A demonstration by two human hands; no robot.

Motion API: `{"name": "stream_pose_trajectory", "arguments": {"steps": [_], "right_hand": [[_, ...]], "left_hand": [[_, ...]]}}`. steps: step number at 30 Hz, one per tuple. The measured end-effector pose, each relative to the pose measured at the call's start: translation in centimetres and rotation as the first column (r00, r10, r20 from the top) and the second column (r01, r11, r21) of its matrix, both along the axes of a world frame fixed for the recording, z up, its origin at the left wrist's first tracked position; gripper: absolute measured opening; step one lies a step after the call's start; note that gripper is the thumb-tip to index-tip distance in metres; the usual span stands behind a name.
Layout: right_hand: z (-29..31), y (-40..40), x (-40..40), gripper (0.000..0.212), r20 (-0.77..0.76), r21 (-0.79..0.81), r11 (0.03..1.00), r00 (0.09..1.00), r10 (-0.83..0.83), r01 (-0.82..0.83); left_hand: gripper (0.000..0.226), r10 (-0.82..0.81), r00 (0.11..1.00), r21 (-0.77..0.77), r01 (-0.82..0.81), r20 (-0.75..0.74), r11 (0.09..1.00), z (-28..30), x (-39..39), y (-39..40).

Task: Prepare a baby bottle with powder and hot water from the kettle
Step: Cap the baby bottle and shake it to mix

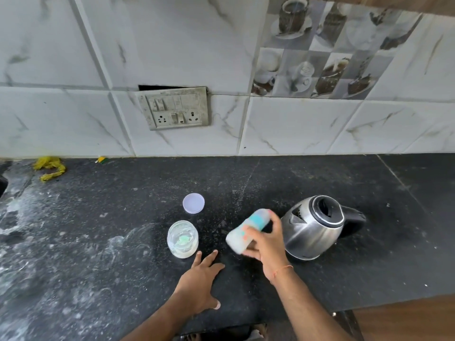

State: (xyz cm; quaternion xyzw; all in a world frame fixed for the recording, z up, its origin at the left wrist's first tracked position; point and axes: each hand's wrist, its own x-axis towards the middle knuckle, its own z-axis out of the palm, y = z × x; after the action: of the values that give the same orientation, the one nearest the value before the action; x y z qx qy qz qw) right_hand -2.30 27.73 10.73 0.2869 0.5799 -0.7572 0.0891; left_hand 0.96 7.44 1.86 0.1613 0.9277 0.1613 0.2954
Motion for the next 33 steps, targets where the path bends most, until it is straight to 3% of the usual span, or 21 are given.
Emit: {"name": "stream_pose_trajectory", "arguments": {"steps": [1, 4, 5, 7, 8, 12, 15, 19, 22, 25, 27, 29, 33], "right_hand": [[-0.1, 0.4, -0.2, 0.078, 0.000, -0.030, 0.998, 0.999, -0.048, 0.048], [0.4, 0.0, -0.2, 0.081, 0.096, -0.117, 0.992, 0.994, 0.047, -0.036], [0.2, -0.2, -0.2, 0.081, 0.094, -0.065, 0.994, 0.991, 0.095, -0.089], [-0.3, 0.0, 0.0, 0.075, 0.002, 0.018, 1.000, 1.000, 0.016, -0.016], [-0.6, 0.1, -0.2, 0.072, 0.002, -0.026, 0.999, 0.999, -0.032, 0.032], [-0.5, -0.6, 0.0, 0.079, 0.053, 0.016, 0.988, 0.987, 0.152, -0.153], [-0.7, 0.2, -0.3, 0.073, -0.004, -0.014, 0.999, 0.999, -0.037, 0.037], [-0.5, -0.2, 0.1, 0.077, 0.065, 0.003, 0.995, 0.992, 0.104, -0.105], [-1.1, 0.7, 0.1, 0.073, 0.015, -0.025, 0.998, 0.998, -0.065, 0.066], [-0.8, 0.4, 0.3, 0.076, 0.142, -0.145, 0.989, 0.990, 0.005, 0.016], [-1.1, 0.1, 0.5, 0.071, 0.080, -0.060, 0.998, 0.997, 0.018, -0.013], [-1.4, 0.5, 0.4, 0.067, 0.033, -0.063, 0.993, 0.995, -0.093, 0.095], [-1.0, 0.1, 0.2, 0.072, 0.134, -0.151, 0.988, 0.989, 0.059, -0.039]], "left_hand": [[0.112, 0.007, 1.000, 0.005, -0.007, 0.001, 1.000, 0.0, 0.1, 0.1], [0.113, 0.006, 1.000, 0.010, -0.006, 0.005, 1.000, 0.2, 0.3, -0.1], [0.113, 0.003, 1.000, 0.004, -0.004, 0.008, 1.000, 0.2, 0.2, -0.1], [0.111, 0.003, 1.000, 0.001, -0.003, 0.005, 1.000, 0.1, 0.1, 0.1], [0.111, 0.017, 1.000, 0.009, -0.017, 0.002, 1.000, 0.1, 0.1, 0.2], [0.116, 0.013, 1.000, 0.020, -0.013, 0.023, 1.000, 0.2, 0.1, -0.1], [0.111, 0.015, 1.000, 0.030, -0.015, 0.013, 0.999, 0.1, 0.0, 0.1], [0.112, 0.008, 1.000, 0.023, -0.008, 0.026, 1.000, 0.2, 0.1, -0.1], [0.110, 0.018, 1.000, 0.027, -0.018, 0.022, 0.999, 0.0, -0.1, 0.2], [0.111, 0.018, 1.000, 0.022, -0.019, 0.022, 1.000, 0.1, 0.0, 0.0], [0.112, 0.006, 1.000, 0.011, -0.006, 0.027, 1.000, 0.1, -0.1, -0.1], [0.111, 0.014, 1.000, 0.020, -0.014, 0.023, 1.000, 0.0, -0.1, 0.2], [0.117, -0.002, 1.000, 0.012, 0.002, 0.027, 1.000, 0.2, -0.1, 0.0]]}}
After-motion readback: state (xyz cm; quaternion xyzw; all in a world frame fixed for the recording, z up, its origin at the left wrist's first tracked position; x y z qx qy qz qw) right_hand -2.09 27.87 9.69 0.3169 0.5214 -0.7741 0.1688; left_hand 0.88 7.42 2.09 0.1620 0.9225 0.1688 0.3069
